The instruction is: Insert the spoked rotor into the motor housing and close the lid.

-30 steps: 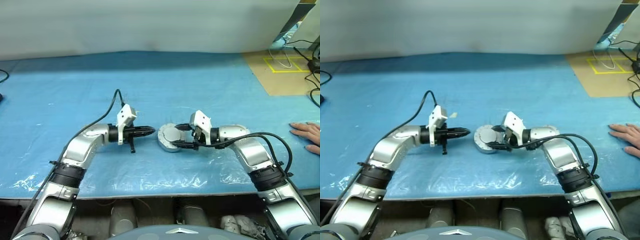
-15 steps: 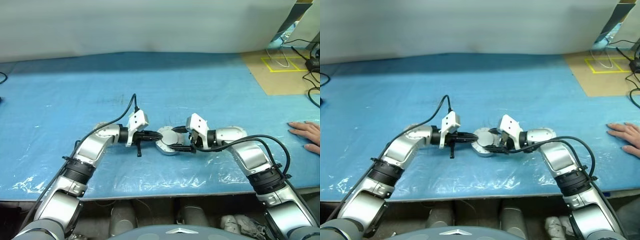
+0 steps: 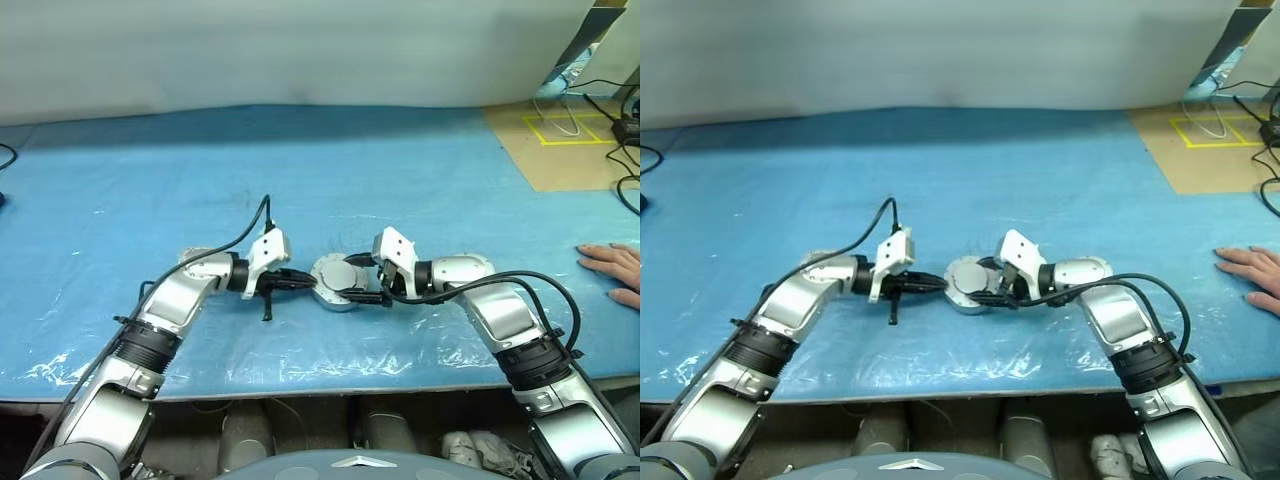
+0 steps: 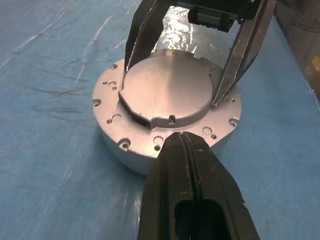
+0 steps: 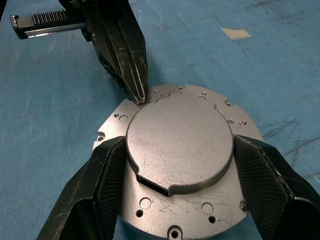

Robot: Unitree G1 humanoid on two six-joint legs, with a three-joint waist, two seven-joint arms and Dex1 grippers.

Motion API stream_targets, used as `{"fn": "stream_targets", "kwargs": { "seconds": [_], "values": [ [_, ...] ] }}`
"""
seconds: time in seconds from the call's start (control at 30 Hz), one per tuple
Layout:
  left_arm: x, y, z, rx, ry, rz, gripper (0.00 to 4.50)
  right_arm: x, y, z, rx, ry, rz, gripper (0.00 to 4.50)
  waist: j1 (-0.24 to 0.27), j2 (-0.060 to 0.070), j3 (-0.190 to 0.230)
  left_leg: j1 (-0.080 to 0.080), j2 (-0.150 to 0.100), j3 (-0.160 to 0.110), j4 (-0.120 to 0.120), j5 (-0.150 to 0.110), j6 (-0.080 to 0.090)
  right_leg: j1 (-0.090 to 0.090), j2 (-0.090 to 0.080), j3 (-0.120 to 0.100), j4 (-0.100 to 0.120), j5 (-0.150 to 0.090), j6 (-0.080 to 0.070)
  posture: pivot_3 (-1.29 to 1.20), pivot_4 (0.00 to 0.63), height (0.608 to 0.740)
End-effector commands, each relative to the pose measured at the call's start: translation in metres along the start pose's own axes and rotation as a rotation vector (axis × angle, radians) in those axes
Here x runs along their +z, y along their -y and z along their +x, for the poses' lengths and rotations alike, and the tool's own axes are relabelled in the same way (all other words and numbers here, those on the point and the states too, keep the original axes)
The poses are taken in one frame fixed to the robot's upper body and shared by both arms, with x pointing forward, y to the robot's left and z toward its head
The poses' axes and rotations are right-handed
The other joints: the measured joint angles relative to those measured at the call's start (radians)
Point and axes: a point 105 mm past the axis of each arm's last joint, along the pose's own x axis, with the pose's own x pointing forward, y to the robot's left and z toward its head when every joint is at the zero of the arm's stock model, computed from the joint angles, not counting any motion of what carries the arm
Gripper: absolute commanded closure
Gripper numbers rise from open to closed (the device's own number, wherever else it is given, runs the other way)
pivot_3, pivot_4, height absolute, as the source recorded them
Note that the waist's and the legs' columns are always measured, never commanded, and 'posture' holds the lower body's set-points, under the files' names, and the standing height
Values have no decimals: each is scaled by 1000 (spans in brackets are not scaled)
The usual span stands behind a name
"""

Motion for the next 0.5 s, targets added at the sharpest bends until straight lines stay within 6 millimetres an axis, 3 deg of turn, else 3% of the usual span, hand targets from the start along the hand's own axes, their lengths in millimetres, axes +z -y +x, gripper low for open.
{"fn": "stream_targets", "kwargs": {
  "seconds": [0.03, 0.1, 0.23, 0.27, 0.5],
  "values": [
    [-12, 1, 4, 0, -48, -14, 4500, -31, -13, 9, 34, -84, 90, 1513, 0, 1, 0, 0, 0, 0, 0, 0, 0, 0, 0, 0, 0, 0, 0, 0, 150, 740],
    [-12, 2, 5, -3, -46, -14, 4500, -31, -14, 9, 39, -85, 81, 1513, 0, 1, -1, 1, 0, 0, 0, 0, 0, 0, 0, 1, 0, 0, 0, 0, 150, 740],
    [-10, 1, 5, 5, -52, -8, 4500, -29, -16, 8, 41, -65, 74, 137, 0, 1, -1, 2, 0, 1, 0, 0, 0, 1, 0, 1, 0, 0, 0, 0, 150, 740],
    [-9, 1, 5, 8, -53, -8, 4500, -28, -14, 8, 22, -60, 70, 19, 0, 1, -1, 2, 0, 1, 0, 0, 0, 1, 0, 1, 0, 0, 0, 0, 150, 740],
    [-6, -1, 3, 10, -57, -10, 4500, 4, 1, 0, -61, 82, 104, 19, 1, 1, -1, 3, 0, 1, 0, 0, 0, 2, 0, 2, 0, 0, 1, 0, 150, 740]
  ]
}}
